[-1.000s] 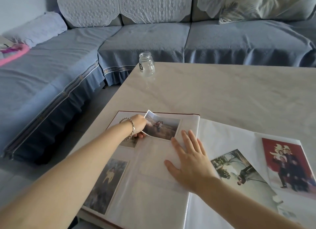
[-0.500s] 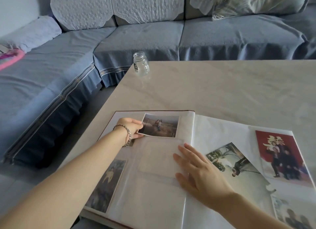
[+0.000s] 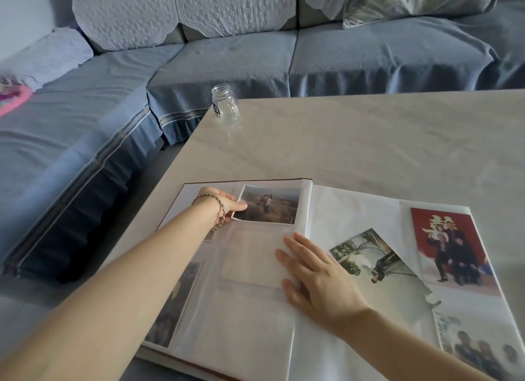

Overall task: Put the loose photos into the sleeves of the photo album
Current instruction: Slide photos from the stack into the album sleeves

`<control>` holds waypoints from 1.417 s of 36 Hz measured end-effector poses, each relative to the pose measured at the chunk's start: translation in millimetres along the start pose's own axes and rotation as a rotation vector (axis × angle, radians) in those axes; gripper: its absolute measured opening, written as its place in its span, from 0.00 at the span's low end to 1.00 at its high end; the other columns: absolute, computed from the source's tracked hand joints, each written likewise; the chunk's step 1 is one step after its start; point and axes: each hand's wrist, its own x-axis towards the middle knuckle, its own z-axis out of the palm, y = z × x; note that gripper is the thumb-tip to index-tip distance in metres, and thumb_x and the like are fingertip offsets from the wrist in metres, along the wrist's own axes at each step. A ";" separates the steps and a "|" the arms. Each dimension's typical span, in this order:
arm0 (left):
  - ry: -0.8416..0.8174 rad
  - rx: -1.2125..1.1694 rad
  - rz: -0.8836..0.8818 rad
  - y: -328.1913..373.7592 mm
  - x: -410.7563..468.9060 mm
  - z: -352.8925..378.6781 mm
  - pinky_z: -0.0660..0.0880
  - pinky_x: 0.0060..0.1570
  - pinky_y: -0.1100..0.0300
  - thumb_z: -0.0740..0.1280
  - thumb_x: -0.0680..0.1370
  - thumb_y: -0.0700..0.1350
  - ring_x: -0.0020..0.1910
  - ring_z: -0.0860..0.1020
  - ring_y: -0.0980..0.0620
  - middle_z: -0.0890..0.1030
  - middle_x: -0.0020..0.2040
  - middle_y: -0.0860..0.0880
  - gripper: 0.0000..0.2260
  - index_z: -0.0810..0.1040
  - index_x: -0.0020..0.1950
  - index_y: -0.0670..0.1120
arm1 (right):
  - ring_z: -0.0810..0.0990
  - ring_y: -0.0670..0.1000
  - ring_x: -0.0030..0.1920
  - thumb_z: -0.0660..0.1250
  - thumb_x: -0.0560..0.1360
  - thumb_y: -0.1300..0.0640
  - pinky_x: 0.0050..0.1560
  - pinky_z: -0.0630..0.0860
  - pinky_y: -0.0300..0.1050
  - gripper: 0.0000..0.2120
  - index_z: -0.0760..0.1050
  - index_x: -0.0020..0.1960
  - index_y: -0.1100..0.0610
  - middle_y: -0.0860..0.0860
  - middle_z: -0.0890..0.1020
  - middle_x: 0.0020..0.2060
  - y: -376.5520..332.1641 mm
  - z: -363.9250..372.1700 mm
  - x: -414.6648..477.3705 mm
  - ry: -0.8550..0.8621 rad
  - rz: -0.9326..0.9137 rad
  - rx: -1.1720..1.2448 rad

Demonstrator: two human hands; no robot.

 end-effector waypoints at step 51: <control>0.051 -0.188 0.197 8.0 -30.0 -10.8 0.66 0.22 0.70 0.69 0.75 0.37 0.20 0.75 0.62 0.79 0.24 0.54 0.08 0.71 0.40 0.45 | 0.68 0.53 0.68 0.46 0.80 0.45 0.66 0.68 0.51 0.25 0.76 0.63 0.55 0.53 0.75 0.65 -0.3 1.6 -5.3 -0.002 0.039 0.094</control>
